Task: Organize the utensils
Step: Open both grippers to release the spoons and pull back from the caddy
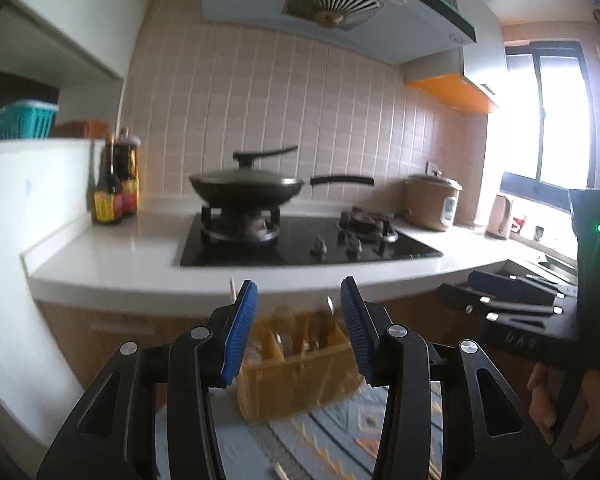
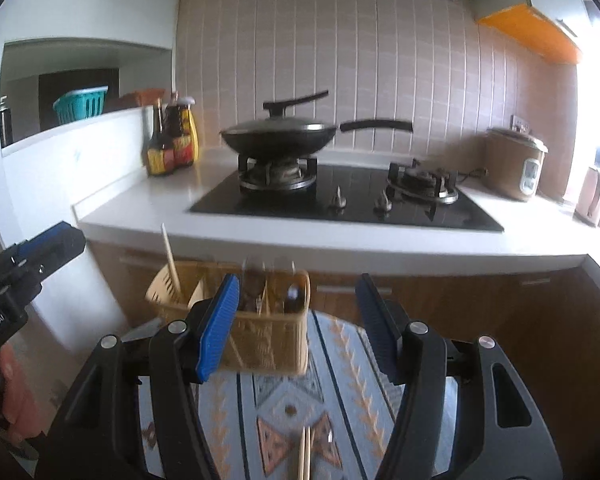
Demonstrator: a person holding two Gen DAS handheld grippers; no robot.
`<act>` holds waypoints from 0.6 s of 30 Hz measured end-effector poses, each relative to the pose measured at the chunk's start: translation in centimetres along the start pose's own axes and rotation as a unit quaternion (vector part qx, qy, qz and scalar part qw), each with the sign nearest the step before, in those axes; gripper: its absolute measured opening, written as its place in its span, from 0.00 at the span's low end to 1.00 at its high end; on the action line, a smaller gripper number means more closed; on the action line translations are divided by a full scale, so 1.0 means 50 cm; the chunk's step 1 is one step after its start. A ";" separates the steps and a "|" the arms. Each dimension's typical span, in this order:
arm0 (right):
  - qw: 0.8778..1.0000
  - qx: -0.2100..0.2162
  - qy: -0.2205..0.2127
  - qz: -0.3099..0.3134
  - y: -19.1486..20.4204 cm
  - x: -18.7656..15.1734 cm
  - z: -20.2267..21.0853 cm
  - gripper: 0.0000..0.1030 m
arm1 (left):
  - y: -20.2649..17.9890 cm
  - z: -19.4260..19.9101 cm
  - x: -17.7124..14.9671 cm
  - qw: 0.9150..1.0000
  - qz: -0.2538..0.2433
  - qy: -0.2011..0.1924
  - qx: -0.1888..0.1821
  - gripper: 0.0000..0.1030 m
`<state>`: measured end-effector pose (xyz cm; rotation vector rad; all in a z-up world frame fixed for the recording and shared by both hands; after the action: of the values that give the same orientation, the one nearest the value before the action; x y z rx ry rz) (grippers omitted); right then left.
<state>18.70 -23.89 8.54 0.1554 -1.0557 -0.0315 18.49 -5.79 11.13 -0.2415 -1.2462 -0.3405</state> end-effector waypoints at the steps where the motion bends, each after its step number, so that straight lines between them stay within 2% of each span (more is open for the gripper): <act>1: 1.000 0.002 0.011 -0.003 -0.003 -0.006 0.005 0.55 | 0.003 0.004 -0.006 1.000 0.005 0.007 -0.004 0.41; 4: 0.999 0.009 0.051 -0.008 -0.010 -0.030 0.010 0.55 | 0.006 0.014 -0.031 0.999 0.021 0.038 -0.027 0.41; 7: 0.995 0.025 0.098 -0.021 -0.022 -0.070 0.005 0.55 | -0.002 0.004 -0.099 0.993 0.036 0.099 -0.051 0.41; 8: 0.993 0.029 0.109 -0.025 -0.025 -0.080 0.002 0.55 | -0.006 -0.005 -0.137 0.989 0.037 0.129 -0.054 0.41; 10: 0.988 0.045 0.145 -0.038 -0.035 -0.113 -0.011 0.55 | -0.006 -0.016 -0.182 0.985 0.037 0.161 -0.049 0.41; 12: 0.981 0.057 0.178 -0.049 -0.044 -0.144 -0.026 0.55 | -0.006 -0.034 -0.234 0.977 0.039 0.203 -0.049 0.41; 14: 0.974 0.067 0.206 -0.062 -0.052 -0.167 -0.041 0.55 | -0.009 -0.059 -0.301 0.961 0.052 0.266 -0.061 0.43; 18: 0.964 0.068 0.246 -0.073 -0.072 -0.214 -0.066 0.55 | -0.008 -0.096 -0.379 0.939 0.068 0.330 -0.072 0.45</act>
<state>16.45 -26.00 -2.83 0.3478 -0.5464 -0.0507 17.31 -5.60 -8.37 -0.3053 -0.5378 -0.3552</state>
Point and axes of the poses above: each gripper's, at about its wrist camera, not at the fingertips, and z roughly against the way its jaws point, y to its left, x to its top, the point moved 8 cm from there along -z, roughly the way its jaws point, and after that the axes turned 7 degrees about -z, right-handed, at the moved point
